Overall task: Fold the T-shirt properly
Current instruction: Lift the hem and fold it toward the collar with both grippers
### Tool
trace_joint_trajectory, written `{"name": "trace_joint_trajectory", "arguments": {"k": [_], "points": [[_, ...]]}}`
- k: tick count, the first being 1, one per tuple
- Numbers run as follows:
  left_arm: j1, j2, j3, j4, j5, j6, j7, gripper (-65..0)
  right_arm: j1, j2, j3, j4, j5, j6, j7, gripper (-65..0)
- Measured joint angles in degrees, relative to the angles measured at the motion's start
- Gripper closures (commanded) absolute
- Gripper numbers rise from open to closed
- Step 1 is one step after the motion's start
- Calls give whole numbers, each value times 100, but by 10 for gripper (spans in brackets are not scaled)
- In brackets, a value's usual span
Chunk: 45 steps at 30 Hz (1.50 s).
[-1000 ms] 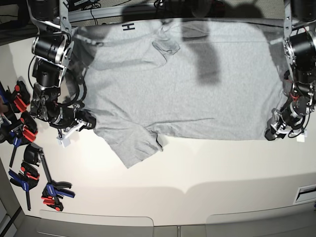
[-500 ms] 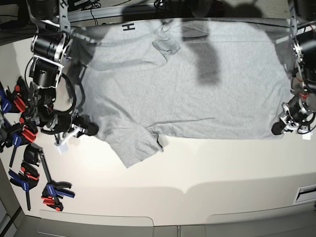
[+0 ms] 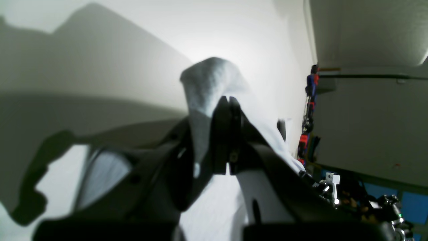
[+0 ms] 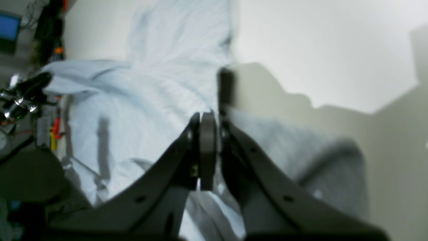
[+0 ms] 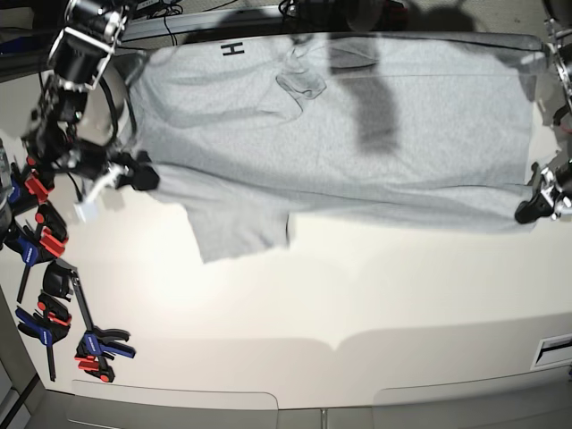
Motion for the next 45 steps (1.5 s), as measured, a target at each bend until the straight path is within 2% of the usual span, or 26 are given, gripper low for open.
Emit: {"name": "trace_joint_trajectory", "arguments": {"k": [4,8,21,30,31,32,33,34,35,38,42,45], "points": [[398,-157,2,479,-63,-2,173,0,-254,-2,623,254,348,2,-376,0],[901,-262,7,979,-122,-11,424,0,-474,-2,994,293,811,7,-348,0],[2256,-422,11,1958,-129,-7,658,0,-907,-17,1047,289,713,17,-376,0],[2457,-481,11,2094,-129,-7,704,-1,-905,-17,1047,289,706,17,-376,0],[2457,-483,11,2094,-131,-7,702,-73,-905,-17,1045,289,706,17,-376,0],[2457,-487,11,2094,-129,-9,706,-135,-905,-17,1045,289,706,17,-376,-55],[2457,-501,11,2094,-122,-7,708,-181,-907,-13,1047,289,704,17,-369,-156],[2457,-522,11,2094,-127,-4,785,-206,-907,7,1047,289,697,17,-361,-236],[2457,-568,11,2094,-125,-7,852,-210,-907,35,1047,289,702,17,-350,-280],[2461,-699,-50,2197,-107,-4,1005,-210,-905,208,1047,289,807,17,-356,-284],[2457,-892,-398,2511,-127,-15,994,-209,-723,575,1119,289,1456,17,-376,-284],[2457,-984,-791,2761,-125,-13,960,-210,-236,627,1375,291,1425,15,-348,-284]]}}
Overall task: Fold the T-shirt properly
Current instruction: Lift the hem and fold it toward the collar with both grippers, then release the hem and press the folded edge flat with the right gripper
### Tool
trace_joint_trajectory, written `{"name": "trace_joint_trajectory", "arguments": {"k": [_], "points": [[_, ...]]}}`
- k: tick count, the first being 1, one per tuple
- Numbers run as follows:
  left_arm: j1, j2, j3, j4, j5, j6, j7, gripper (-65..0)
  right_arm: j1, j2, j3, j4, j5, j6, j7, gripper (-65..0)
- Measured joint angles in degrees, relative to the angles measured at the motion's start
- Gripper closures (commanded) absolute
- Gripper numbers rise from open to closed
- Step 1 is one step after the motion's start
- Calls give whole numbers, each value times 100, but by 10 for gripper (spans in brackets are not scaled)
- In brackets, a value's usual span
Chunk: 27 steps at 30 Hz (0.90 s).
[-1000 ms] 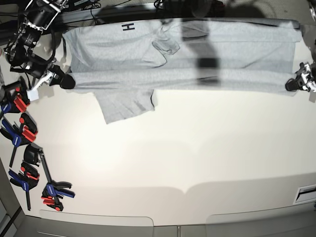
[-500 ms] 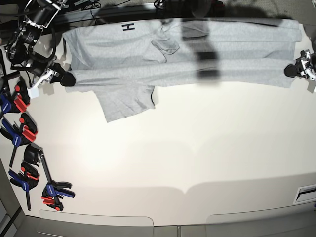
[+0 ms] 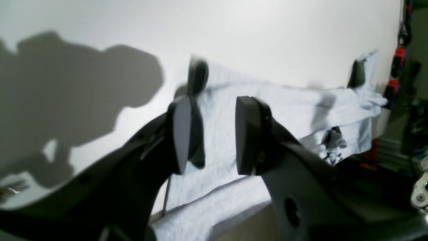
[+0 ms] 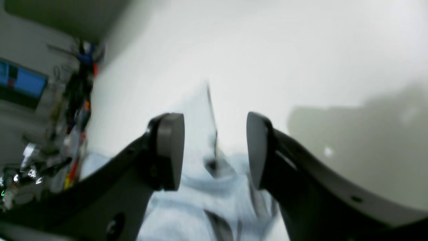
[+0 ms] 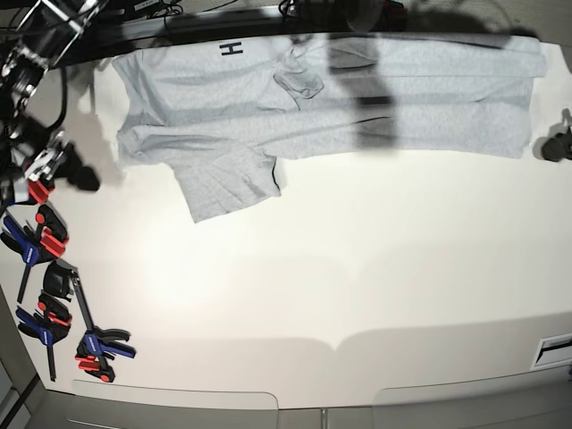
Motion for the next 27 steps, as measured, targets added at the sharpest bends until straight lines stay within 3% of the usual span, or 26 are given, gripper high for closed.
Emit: {"name": "trace_joint_trajectory", "arguments": {"k": [2,5,9,12,16,22,27], "points": [[-20,-2,-249,149,-4,-4,-26,-210,358,-138,20,0,-201,2,63,-284],[-17,-7,-474,271,-2,-7,-68,-210,772,-623,-144,9,-1338,0,507,-288],[-11,-2,-492,282,2,-7,-107,-209,776,-1244,-1003,-15,-2339,0,1401,-355],[0,-2,-492,282,0,-7,-109,-210,776,-1495,-1722,-28,-3338,-2,1987,-356],[2,-2,-492,282,2,-7,-109,-210,774,-1703,-2369,-28,-4284,-621,2608,-356],[2,-2,-492,282,2,-7,-111,-210,776,-1943,-2651,-28,-4330,-811,2656,-355],[2,-2,-492,282,2,-7,-129,-210,809,-2164,-2647,-7,-4968,-1187,2927,-350]]}}
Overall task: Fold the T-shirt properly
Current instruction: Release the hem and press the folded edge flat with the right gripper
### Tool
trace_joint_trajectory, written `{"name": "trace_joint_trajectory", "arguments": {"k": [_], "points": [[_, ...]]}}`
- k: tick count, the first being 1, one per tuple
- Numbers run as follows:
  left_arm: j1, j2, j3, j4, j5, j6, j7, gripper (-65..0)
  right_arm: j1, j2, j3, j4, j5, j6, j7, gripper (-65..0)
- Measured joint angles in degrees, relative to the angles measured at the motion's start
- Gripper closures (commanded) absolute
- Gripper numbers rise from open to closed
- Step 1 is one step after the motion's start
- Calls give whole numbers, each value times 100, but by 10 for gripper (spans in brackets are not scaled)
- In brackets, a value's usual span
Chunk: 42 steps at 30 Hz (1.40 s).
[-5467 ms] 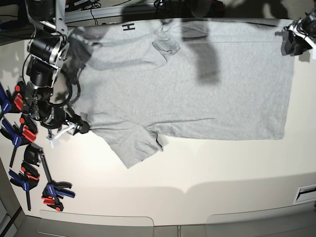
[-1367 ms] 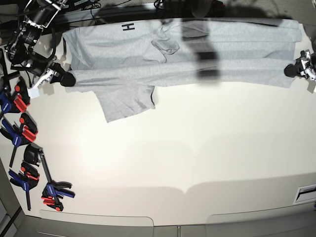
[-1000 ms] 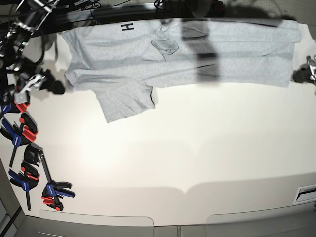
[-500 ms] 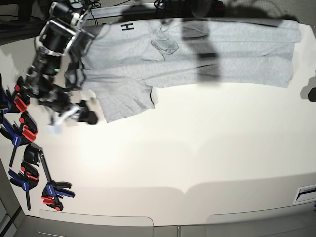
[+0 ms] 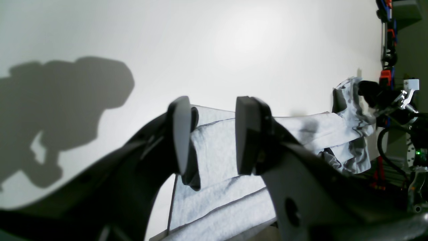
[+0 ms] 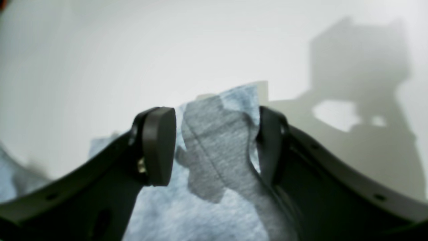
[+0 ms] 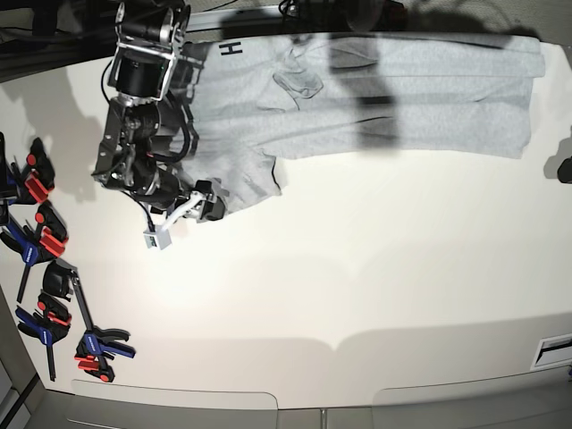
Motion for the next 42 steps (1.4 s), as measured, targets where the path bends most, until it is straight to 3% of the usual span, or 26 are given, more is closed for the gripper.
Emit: {"name": "trace_joint_trajectory", "arguments": {"k": [2,3,6,11,16,19,24,28,33,39,42], "points": [[-2,0,0,0,0,0,-2,-210,13,-39,0,0,-247,-42,142,-317],[-2,0,0,0,0,0,-2,-210,15,-42,2,0,-262,-46,162,-267],[0,0,2,0,0,0,-2,-210,4,-92,28,0,-280,-42,90,0],[0,0,2,0,2,0,-24,-209,-17,-168,28,-7,-79,221,-24,0],[0,0,0,0,0,-2,-52,-209,-221,-227,24,632,1386,809,-1320,0],[2,0,0,2,0,-2,-96,-209,-686,-501,28,1698,1818,870,-1718,0],[7,2,2,7,2,0,-87,-209,-1987,-1176,28,3550,1829,916,-1895,0],[2,0,2,2,0,0,-90,-209,-2946,-1558,28,4293,1849,914,-1871,0],[0,0,2,0,2,0,-92,-209,-3689,-1593,28,4345,1847,911,-1904,0],[0,0,2,0,0,0,-92,-209,-3941,-1596,28,4345,1845,911,-1989,0],[0,0,2,0,0,0,-94,-209,-3939,-1593,28,4345,1849,911,-2118,-251]]}}
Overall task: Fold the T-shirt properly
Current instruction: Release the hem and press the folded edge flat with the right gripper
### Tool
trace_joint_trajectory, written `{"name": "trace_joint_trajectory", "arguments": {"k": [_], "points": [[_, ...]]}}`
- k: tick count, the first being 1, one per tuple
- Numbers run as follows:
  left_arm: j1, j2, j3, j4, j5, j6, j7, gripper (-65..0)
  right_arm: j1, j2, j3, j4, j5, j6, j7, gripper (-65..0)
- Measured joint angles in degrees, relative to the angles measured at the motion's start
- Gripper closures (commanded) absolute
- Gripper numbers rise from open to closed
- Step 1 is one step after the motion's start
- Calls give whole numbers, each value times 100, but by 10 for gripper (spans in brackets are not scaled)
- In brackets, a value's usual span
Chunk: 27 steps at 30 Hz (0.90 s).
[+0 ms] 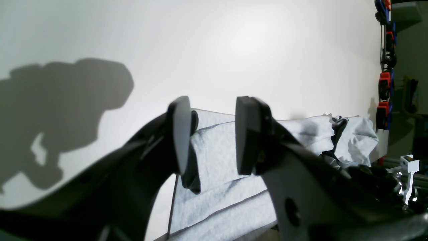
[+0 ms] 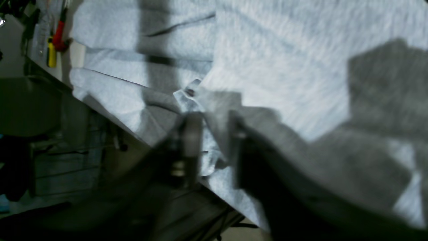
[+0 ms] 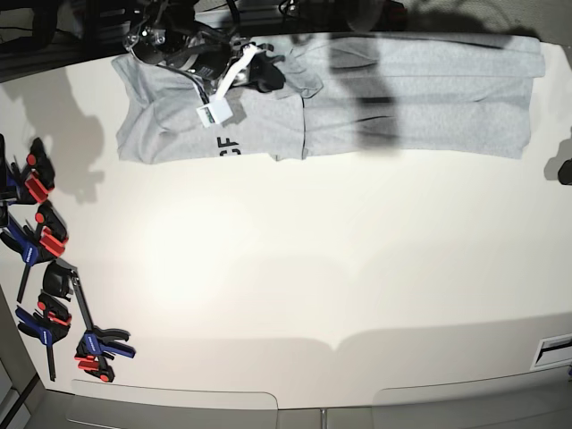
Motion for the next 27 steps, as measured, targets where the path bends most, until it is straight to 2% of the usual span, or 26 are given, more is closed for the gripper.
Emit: {"name": "trace_joint_trajectory", "arguments": {"k": [1,4,7,10,13,15,17,19,22,27], "points": [[0,0,0,0,0,0,-15,-209,-24,-2,0,0,0,0,7,-285],[0,-2,-2,0,0,0,-55,-209,-225,-2,0,188,0,-2,-33,-288],[-2,2,-332,0,17,0,-28,-209,-400,-2,7,863,118,-28,-28,-287],[-2,-7,-949,0,11,4,-7,-212,-334,-2,122,1624,133,-24,577,-286],[149,-46,-1311,2,-7,-2,175,-277,-317,-2,269,1993,-68,-2,1132,-286],[485,-48,-1322,2,-7,-4,162,-329,-273,-2,352,1987,-588,-393,1248,-286],[903,33,-1318,0,2,-7,188,-356,-254,-7,400,1956,-1294,-699,1237,-286],[1250,166,-1311,-2,39,-4,199,-357,-286,-17,496,1947,-1849,-896,1322,-286],[1585,398,-1314,0,22,-2,190,-357,-225,-13,634,1952,-1939,-977,1617,-286],[1965,881,-1314,0,0,-2,175,-357,-234,-17,708,1952,-1912,-979,1606,-286]]}}
